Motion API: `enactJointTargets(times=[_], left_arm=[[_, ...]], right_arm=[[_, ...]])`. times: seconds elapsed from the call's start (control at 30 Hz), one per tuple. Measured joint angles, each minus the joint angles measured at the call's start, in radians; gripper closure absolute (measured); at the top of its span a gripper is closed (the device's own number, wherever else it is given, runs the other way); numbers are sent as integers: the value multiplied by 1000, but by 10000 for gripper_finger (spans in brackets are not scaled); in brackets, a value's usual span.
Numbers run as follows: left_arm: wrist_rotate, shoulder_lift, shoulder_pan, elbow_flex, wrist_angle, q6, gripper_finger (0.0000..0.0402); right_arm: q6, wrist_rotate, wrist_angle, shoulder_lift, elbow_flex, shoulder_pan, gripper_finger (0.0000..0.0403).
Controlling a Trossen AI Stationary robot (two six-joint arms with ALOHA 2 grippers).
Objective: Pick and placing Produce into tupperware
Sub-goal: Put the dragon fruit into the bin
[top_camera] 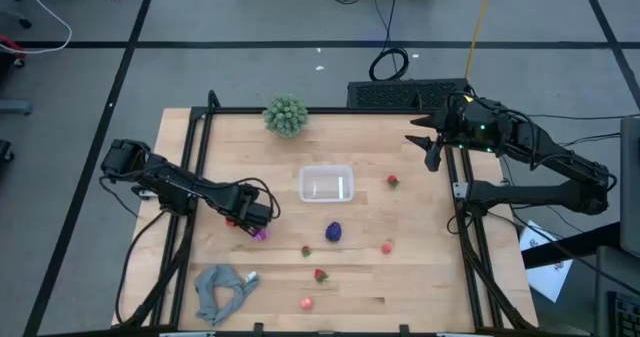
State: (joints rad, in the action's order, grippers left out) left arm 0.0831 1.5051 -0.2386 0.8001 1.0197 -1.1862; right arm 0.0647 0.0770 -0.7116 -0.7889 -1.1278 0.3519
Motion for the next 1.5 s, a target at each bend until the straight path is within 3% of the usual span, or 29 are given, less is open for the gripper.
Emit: enactJointTargets(times=[0.43, 1.07, 1.37, 1.5], left_arm=[[-47, 0, 0, -77, -34, -45, 146], [-46, -1, 0, -84, -48, -50, 147], [-42, -1, -1, -84, -53, -50, 198], [-40, -1, -1, -84, -54, -50, 188]], right_arm=[[0, 0, 6, 10, 0, 0, 209], [-1, 0, 5, 10, 0, 0, 209], [-1, 0, 5, 10, 0, 0, 209], [-1, 0, 5, 10, 0, 0, 209]])
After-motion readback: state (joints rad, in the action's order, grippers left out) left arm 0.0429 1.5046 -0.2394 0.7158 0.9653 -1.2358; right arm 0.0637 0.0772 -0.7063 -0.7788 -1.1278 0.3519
